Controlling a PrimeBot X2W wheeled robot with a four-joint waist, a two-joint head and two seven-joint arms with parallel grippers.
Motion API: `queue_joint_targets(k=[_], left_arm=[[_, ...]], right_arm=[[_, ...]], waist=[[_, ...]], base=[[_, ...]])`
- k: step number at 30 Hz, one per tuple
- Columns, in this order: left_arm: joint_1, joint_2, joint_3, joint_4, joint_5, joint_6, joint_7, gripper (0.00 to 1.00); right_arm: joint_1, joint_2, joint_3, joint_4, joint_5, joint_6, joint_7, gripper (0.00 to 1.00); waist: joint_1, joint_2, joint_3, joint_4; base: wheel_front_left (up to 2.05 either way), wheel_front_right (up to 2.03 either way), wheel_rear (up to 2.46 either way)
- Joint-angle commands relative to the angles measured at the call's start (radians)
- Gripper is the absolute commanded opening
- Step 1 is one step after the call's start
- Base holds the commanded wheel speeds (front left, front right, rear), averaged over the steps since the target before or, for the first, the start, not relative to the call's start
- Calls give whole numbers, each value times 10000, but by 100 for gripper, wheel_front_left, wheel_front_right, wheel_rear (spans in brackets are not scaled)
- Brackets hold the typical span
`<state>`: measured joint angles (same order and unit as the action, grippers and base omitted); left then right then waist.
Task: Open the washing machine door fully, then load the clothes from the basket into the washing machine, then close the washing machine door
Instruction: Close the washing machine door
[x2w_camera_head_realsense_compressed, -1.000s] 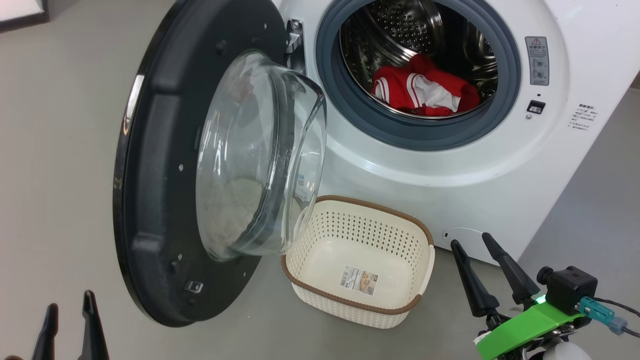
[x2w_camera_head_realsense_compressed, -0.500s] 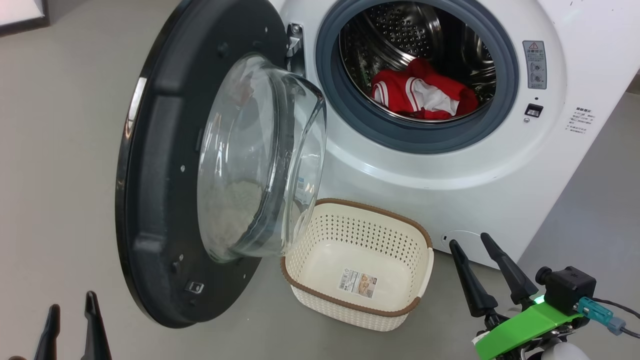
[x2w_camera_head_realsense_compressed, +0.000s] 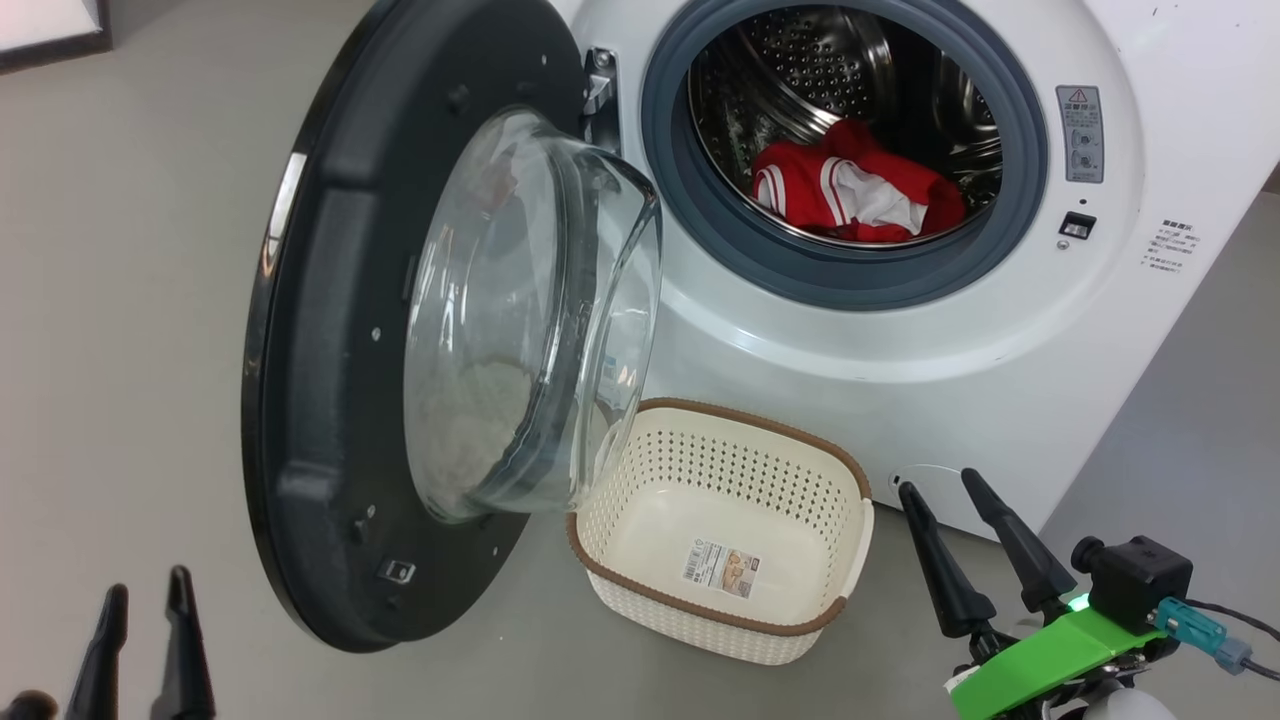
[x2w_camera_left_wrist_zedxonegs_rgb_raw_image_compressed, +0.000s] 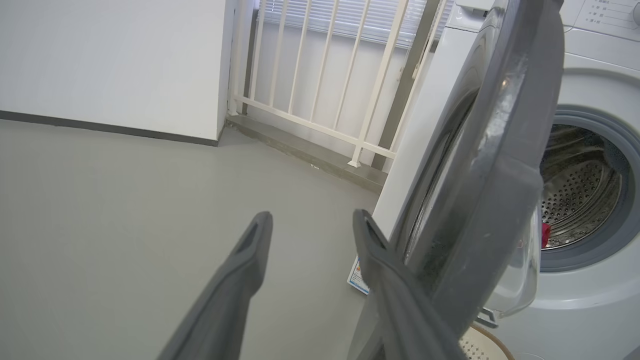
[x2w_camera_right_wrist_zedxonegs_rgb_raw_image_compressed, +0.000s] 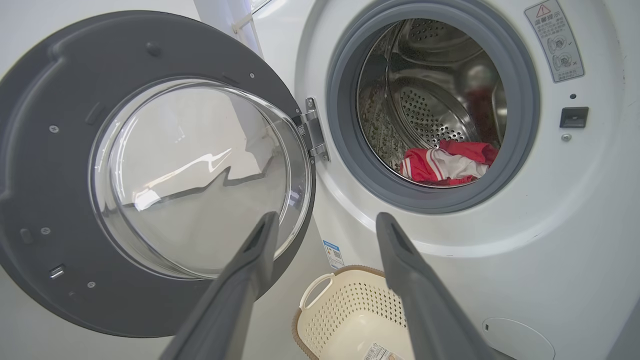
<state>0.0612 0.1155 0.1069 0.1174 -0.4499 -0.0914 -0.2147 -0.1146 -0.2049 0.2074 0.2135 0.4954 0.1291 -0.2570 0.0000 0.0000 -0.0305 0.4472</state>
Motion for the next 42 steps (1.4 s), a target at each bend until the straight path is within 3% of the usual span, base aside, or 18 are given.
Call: queue_joint_targets(k=[1,10,13,18,25,31,38,42], left_arm=[[-440,345,322,-417,95,41,111,0],[-1232,998,801,-1232,-623,31,1159,0],[-1931,1218,1139,-1425,-1620,-30,1944,0],[-2755,1115,1712,-1381,-3493,139,3228,0],[-3486,704,2462,-1173,-6095,1151,5219,0],[-3995,495,2972,-1357,-7683,2254,6497,0],[-4280,537,3036,-1519,-8639,3480,7817,0],[-4175,621,2812,-1813,-8747,3703,8321,0]], right_arm=[[55,-46,146,-287,-40,16,-48,100],[53,-7,191,-290,-69,16,-48,100],[6,-23,207,-280,-63,16,-48,100],[-35,3,266,-274,-53,16,-48,100],[-54,8,333,-225,-14,16,-48,100],[-57,-39,350,-211,2,16,-48,100],[-113,-30,388,-199,3,16,-48,100],[-151,-34,391,-211,7,16,-48,100]], waist=[[0,0,7,8],[0,0,117,-21],[0,0,179,-70],[0,0,230,-191],[0,0,216,-498],[0,0,182,-747],[0,0,243,-997],[0,0,329,-1146]], base=[[0,0,0],[0,0,0],[0,0,0],[0,0,0],[0,0,0],[0,0,0],[0,0,0],[0,0,0]])
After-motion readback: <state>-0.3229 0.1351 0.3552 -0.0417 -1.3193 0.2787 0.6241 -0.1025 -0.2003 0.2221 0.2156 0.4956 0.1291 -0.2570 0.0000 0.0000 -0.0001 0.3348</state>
